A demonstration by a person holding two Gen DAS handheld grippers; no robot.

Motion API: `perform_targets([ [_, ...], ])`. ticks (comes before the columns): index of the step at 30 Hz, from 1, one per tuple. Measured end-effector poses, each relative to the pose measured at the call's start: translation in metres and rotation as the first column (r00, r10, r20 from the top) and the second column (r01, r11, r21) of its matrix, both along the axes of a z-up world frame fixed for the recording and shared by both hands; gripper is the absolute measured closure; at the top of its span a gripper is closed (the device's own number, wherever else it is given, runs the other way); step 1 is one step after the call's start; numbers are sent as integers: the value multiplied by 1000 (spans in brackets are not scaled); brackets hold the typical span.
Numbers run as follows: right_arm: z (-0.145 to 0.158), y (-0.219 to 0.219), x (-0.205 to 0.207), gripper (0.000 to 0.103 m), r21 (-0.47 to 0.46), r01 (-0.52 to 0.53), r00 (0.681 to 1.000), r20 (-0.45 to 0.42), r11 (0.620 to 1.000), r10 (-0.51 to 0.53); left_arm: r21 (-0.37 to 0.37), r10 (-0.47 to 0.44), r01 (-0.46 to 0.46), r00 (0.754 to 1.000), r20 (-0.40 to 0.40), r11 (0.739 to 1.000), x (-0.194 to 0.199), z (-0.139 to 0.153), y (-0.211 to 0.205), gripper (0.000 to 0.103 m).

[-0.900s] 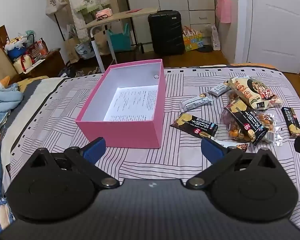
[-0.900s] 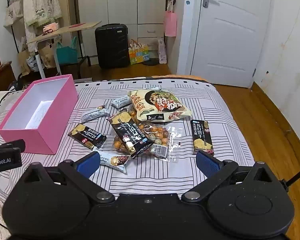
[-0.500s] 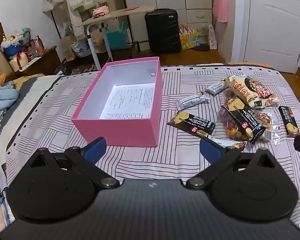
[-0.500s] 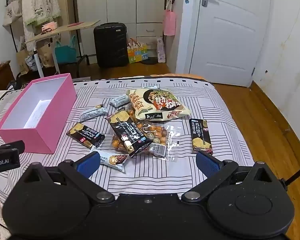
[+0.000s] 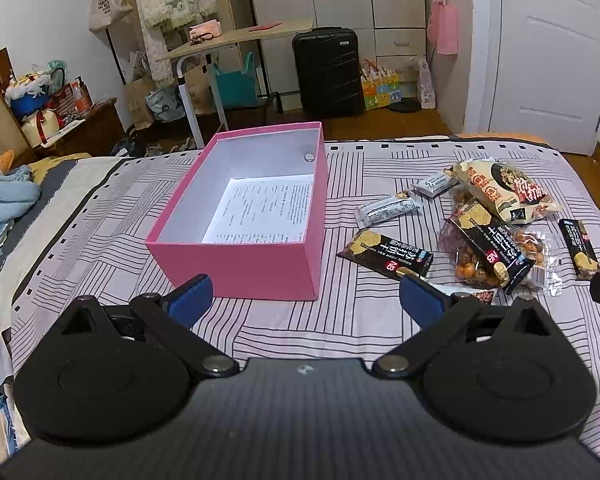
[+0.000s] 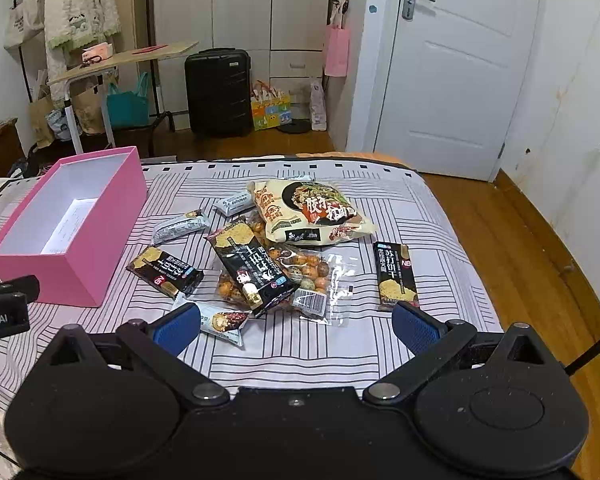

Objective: Organize snacks

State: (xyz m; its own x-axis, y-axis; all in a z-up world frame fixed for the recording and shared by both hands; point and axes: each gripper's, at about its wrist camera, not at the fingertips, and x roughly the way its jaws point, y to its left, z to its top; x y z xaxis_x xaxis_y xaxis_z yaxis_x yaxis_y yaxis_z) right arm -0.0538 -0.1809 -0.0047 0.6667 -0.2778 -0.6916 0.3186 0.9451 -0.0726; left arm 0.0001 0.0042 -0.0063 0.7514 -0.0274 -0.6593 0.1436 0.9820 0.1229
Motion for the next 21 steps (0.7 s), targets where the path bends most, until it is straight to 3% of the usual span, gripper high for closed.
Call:
perform_targets([
  [21,-2,1,-5,0,-18,-7,1000,15,1000,7,-22,-24,24,999,-38,999,-4,-2,5,1],
])
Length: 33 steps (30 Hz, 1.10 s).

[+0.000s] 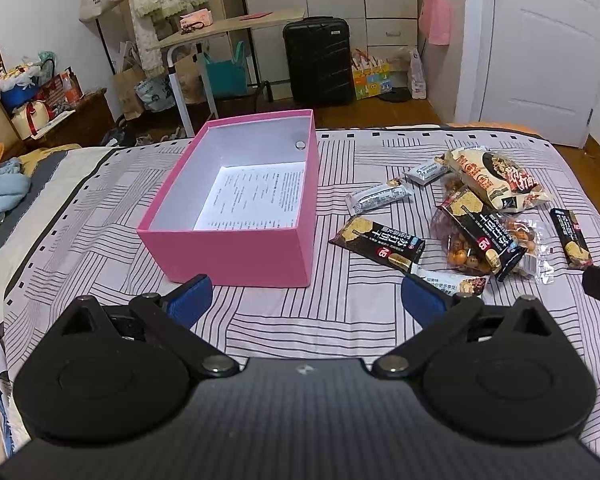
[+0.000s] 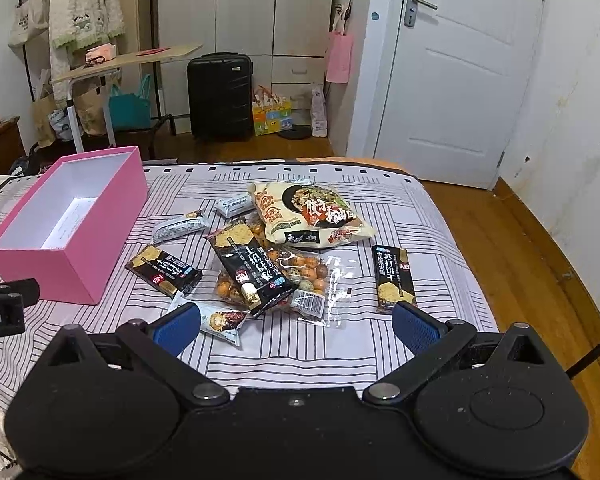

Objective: Organize snacks

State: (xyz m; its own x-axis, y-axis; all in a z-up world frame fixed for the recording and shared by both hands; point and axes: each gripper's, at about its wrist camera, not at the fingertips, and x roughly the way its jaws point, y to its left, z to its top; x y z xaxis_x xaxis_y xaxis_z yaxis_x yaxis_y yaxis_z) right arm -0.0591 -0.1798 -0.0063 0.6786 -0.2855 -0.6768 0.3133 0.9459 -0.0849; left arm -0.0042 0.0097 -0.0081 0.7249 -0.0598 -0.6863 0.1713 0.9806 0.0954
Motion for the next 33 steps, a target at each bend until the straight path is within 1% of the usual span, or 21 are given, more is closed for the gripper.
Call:
perform_targets([
  [20,-1,0,0,0,-4,0,1000,2,1000,0,0,-3,3,1000,3,1000,0,0,-2,0],
  [33,6,-2,-8,0,-21,21,998,54,1000,-20,-2,-14,14,1000,2,1000,-4,0,-1,0],
])
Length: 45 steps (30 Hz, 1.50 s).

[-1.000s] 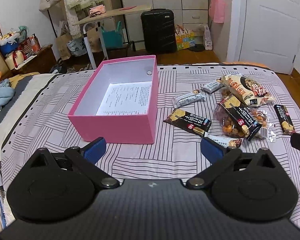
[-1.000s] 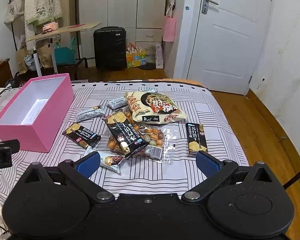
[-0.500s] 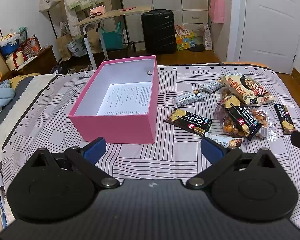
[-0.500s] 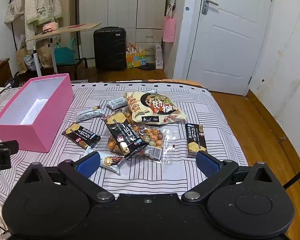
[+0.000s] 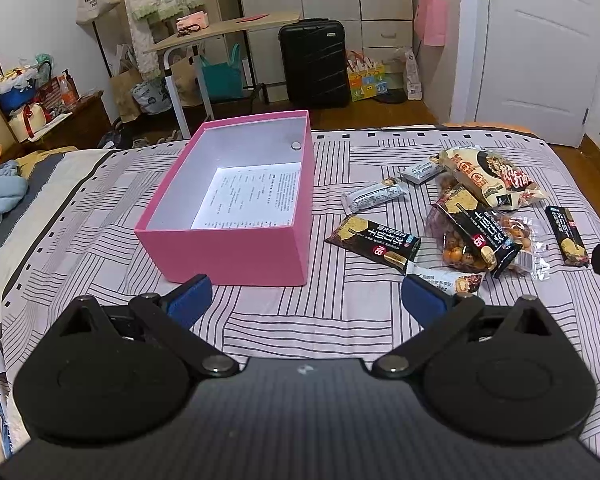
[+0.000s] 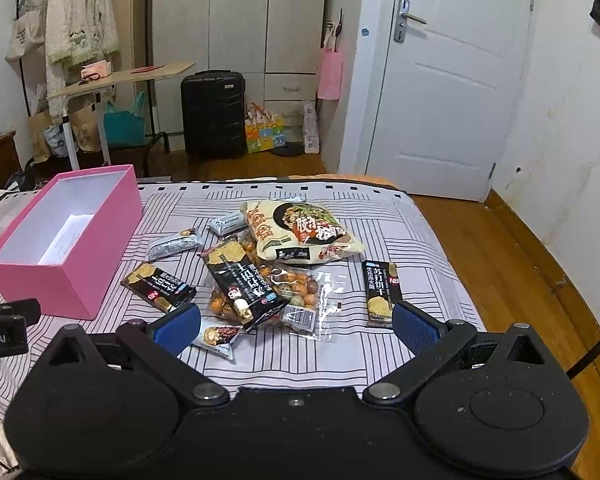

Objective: Organize snacks

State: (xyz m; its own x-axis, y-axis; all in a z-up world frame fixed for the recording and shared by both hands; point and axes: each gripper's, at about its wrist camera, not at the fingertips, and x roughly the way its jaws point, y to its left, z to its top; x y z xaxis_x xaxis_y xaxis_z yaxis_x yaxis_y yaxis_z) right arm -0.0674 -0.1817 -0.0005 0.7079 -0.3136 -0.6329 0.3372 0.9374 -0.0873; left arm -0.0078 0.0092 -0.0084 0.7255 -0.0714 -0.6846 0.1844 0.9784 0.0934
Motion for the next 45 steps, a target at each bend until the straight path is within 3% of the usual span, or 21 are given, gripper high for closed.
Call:
perform_targets([
  [14,-1,-8,3,0,2,-7,1000,8,1000,6,-7,-5,5,1000,-1,1000,-1,-3,-3,0],
  [20,14,-31,2,0,-12,-36,994,105,999,37,-76,-40,41,999,12,996,6,3,-14,0],
  [25,20,-69,8,0,-92,-34,978,201,995,52,-172,-79,84,996,36,982,26,16,-38,0],
  [28,15,-101,21,3,-38,-22,981,192,999,29,-199,-89,94,996,30,976,45,15,-61,1],
  [32,-16,-142,43,15,91,8,990,142,996,-21,-158,-72,67,997,-25,985,78,-5,-97,4],
  [36,-64,-163,60,29,166,14,996,84,986,-29,-131,-71,68,997,-18,989,101,-37,-129,4],
  [41,-119,-178,73,29,177,32,998,42,984,-40,-141,-53,44,997,-59,989,121,-79,-155,4],
  [45,-147,-184,85,29,124,27,999,24,992,-31,-113,-49,40,996,-78,993,131,-102,-173,4],
])
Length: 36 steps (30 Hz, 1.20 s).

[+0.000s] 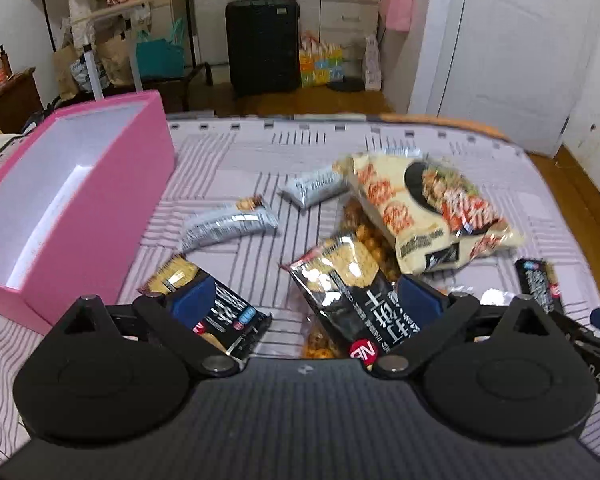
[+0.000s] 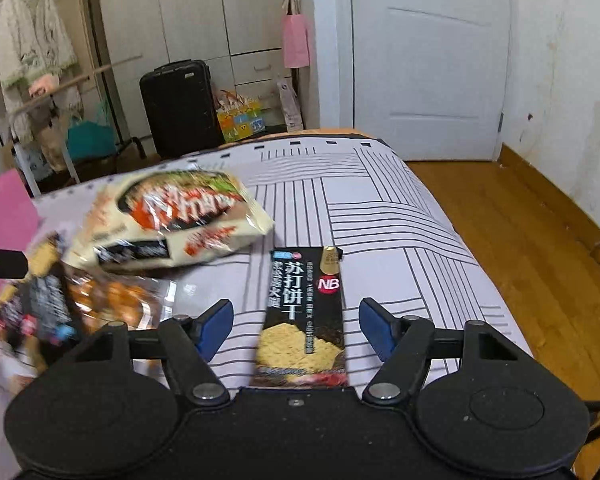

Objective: Organize snacks
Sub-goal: 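Grasp a black NB cracker pack with the right gripper while the left grasps another, then carry both black cracker packs over the pink box and open both grippers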

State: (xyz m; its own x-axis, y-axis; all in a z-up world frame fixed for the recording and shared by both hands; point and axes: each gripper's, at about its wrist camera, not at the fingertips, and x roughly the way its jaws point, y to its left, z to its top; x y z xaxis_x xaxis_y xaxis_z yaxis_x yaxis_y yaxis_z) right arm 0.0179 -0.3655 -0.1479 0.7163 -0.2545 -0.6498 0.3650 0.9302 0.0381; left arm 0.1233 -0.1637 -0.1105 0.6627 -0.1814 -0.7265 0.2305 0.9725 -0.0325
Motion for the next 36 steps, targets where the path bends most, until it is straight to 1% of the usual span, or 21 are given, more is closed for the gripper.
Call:
perform_targets([
  [3,-12,-4,10,29,-13,-14,1000,-19,1000,14,-24,18,-19,999,-39,1000,3,-14,-5,4],
  [6,-21,-9,17,30,27,-21,999,-28,999,21,-56,33,-39,994,-103,998,3,-24,-8,4],
  [8,-27,-12,20,30,44,1,999,-39,999,1,-65,43,-51,993,-112,997,2,-28,-11,4],
  [11,-31,-15,23,30,35,15,1000,-16,999,-15,-78,70,-78,992,-109,994,1,-33,-14,4],
  [12,-32,-14,24,43,31,14,1000,-11,999,-14,-83,74,-83,991,-109,993,0,-35,-15,4],
  [13,-32,-13,23,47,28,6,1000,2,1000,-6,-86,71,-81,991,-113,993,-1,-36,-16,10],
  [14,-31,-12,22,48,26,4,1000,7,1000,-4,-99,59,-70,991,-118,993,-1,-38,-16,14],
  [16,-30,-11,20,49,24,9,1000,9,1000,-9,-141,42,-59,991,-124,988,-3,-40,-15,31],
  [17,-30,-10,20,49,23,9,1000,11,1000,-9,-149,38,-57,991,-125,987,-4,-40,-14,35],
  [21,-28,-7,15,49,22,30,999,10,999,-30,-148,26,-45,991,-128,988,-2,-37,-11,39],
  [24,-22,-4,10,49,5,27,1000,9,1000,-27,-152,17,-37,991,-130,988,-1,-36,-4,41],
  [26,-16,-2,7,49,-3,21,1000,6,1000,-21,-164,11,-33,991,-135,986,-1,-34,2,46],
  [32,6,11,-5,49,-11,-26,1000,15,1000,26,-177,1,-27,989,-147,984,-2,-30,22,47],
  [36,19,24,-11,49,15,-74,997,14,997,74,-199,-17,-11,990,-137,980,-5,-25,32,47],
])
